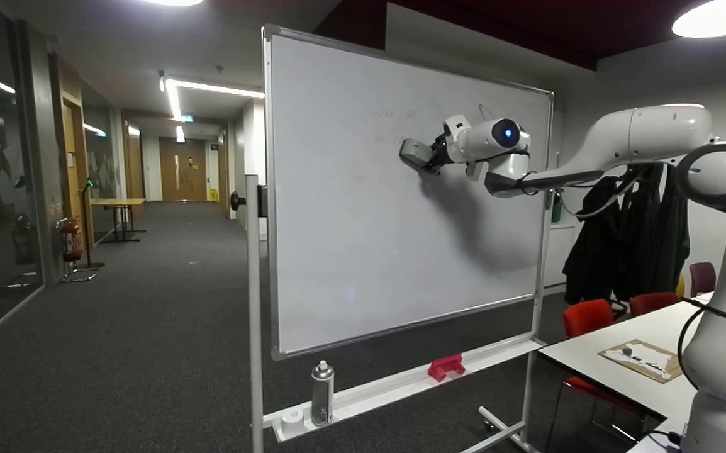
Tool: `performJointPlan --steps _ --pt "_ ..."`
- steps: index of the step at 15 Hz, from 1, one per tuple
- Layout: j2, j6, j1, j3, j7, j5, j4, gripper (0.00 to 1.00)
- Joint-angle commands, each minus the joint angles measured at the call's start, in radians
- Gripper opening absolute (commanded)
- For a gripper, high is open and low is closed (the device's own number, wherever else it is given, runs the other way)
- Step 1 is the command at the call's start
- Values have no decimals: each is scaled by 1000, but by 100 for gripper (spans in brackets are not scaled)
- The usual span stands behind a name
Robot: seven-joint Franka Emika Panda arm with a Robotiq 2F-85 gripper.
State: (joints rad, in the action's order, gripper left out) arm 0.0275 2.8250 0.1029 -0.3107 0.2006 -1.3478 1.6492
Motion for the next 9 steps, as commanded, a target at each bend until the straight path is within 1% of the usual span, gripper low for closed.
performJointPlan --steps 1,6,9 --pt "-18 -16 -11 -10 -55 64 -47 35" --pt "-28 -20 -22 -28 -119 163 -136 35" --pt "-55 -6 -24 -36 -138 170 -205 35"
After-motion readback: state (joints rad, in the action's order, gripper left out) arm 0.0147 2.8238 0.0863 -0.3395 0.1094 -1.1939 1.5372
